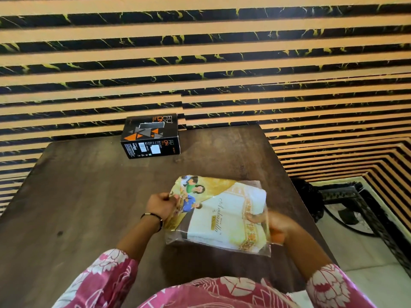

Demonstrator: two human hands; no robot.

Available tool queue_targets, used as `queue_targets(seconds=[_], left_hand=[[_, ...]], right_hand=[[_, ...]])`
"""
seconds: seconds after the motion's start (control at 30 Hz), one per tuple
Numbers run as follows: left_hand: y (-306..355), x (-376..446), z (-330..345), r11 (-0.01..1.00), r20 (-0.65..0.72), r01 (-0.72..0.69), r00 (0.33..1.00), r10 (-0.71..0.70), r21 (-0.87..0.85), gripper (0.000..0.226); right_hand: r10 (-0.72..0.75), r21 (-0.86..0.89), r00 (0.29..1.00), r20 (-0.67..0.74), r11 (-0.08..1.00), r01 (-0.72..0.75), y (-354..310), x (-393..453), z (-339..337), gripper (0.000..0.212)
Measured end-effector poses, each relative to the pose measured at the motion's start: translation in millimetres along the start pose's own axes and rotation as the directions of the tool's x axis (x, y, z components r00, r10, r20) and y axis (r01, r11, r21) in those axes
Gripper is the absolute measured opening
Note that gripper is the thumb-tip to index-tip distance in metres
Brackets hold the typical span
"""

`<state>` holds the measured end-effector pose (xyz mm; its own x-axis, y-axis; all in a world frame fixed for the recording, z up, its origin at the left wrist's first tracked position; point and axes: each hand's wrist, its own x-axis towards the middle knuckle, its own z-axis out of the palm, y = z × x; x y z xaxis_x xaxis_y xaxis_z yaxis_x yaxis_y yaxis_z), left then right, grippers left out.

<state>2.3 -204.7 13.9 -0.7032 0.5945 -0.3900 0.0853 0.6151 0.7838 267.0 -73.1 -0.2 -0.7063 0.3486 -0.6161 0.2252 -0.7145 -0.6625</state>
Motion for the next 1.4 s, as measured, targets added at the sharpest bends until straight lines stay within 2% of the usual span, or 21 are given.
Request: queue_targets(seconds=[0.07, 0.17, 0.3, 0.33, 0.4, 0.47, 0.53, 0.6, 0.7, 0.73, 0.77, 0.8, 0.87, 0.93, 1.0, 1.13, 1.3, 1.4], left_hand=[[-3, 6, -4, 1.0, -0.066, 0.018, 0.998, -0.018, 0.0, 0.025], [-2, 8, -6, 0.999, -0.098, 0.028, 0.995, -0.03, -0.021, 0.028], [7, -6, 0, 0.996, 0.185, 0.058, 0.982, -0.044, -0.073, 0.013], [7, -7, 2, 0.998, 0.202, 0.037, 0.979, -0.025, -0.055, 0.012], [3, -3, 1, 1.0, 0.123, -0.021, 0.992, 0.022, -0.011, 0.013], [-3, 4, -10, 0.999, 0.015, -0.018, 1.0, 0.018, 0.049, 0.018], [-13, 14, -27, 0.985, -0.087, 0.034, 0.996, -0.02, 0.17, 0.022], [-25, 21, -45, 0.955, -0.129, 0.104, 0.989, -0.07, 0.279, 0.037], [-39, 21, -56, 0.904, -0.216, 0.253, 0.958, -0.187, 0.343, 0.069], [-39, 18, -53, 0.9, -0.255, 0.248, 0.953, -0.161, 0.358, 0.078], [-37, 14, -48, 0.905, -0.263, 0.169, 0.962, -0.066, 0.39, 0.082], [-35, 13, -42, 0.905, -0.229, 0.025, 0.97, 0.081, 0.425, 0.081], [-28, 8, -25, 0.825, -0.059, -0.28, 0.934, 0.352, 0.491, 0.072], [-26, 4, -7, 0.73, 0.103, -0.396, 0.905, 0.412, 0.557, 0.066], [-27, -1, 7, 0.712, 0.172, -0.384, 0.919, 0.354, 0.588, 0.061], [-38, -3, 25, 0.685, 0.226, -0.283, 0.958, 0.175, 0.672, 0.054], [-54, 4, 26, 0.68, 0.208, -0.191, 0.976, 0.058, 0.708, 0.059], [-59, 3, 25, 0.689, 0.189, -0.14, 0.982, 0.005, 0.711, 0.059]], right_hand=[[0.016, 0.01, 0.995, -0.095, 1.0, -0.015, 1, -2, -10, 0.045], [0.012, 0.054, 0.982, -0.186, 0.999, -0.002, 3, -3, -22, 0.044], [0.011, 0.06, 0.982, -0.189, 0.998, 0.0, 3, -5, -28, 0.044], [0.012, 0.054, 0.984, -0.178, 0.999, -0.002, 2, -6, -26, 0.042], [0.016, 0.045, 0.989, -0.145, 0.999, -0.009, -1, -8, -24, 0.04], [0.008, 0.048, 0.991, -0.131, 0.999, -0.001, -3, -11, -25, 0.042], [-0.012, 0.08, 0.992, -0.128, 0.997, 0.022, -5, -15, -29, 0.058], [-0.02, 0.125, 0.992, -0.122, 0.992, 0.036, -5, -18, -34, 0.074], [-0.032, 0.199, 0.98, -0.196, 0.977, 0.072, -3, -20, -37, 0.056], [-0.028, 0.224, 0.973, -0.228, 0.971, 0.081, -1, -19, -37, 0.053], [-0.027, 0.25, 0.963, -0.267, 0.963, 0.096, 1, -16, -36, 0.05], [-0.03, 0.276, 0.952, -0.304, 0.954, 0.118, 2, -14, -34, 0.047], [-0.032, 0.324, 0.923, -0.383, 0.931, 0.167, 5, -8, -26, 0.043], [-0.029, 0.376, 0.893, -0.45, 0.9, 0.219, 11, -2, -20, 0.036], [-0.033, 0.46, 0.877, -0.479, 0.842, 0.283, 18, 2, -14, 0.031], [-0.079, 0.538, 0.848, -0.524, 0.741, 0.401, 33, 9, -6, 0.039], [-0.126, 0.473, 0.831, -0.542, 0.772, 0.425, 43, 8, 8, 0.045], [-0.099, 0.429, 0.82, -0.564, 0.813, 0.393, 50, 1, 12, 0.041]])
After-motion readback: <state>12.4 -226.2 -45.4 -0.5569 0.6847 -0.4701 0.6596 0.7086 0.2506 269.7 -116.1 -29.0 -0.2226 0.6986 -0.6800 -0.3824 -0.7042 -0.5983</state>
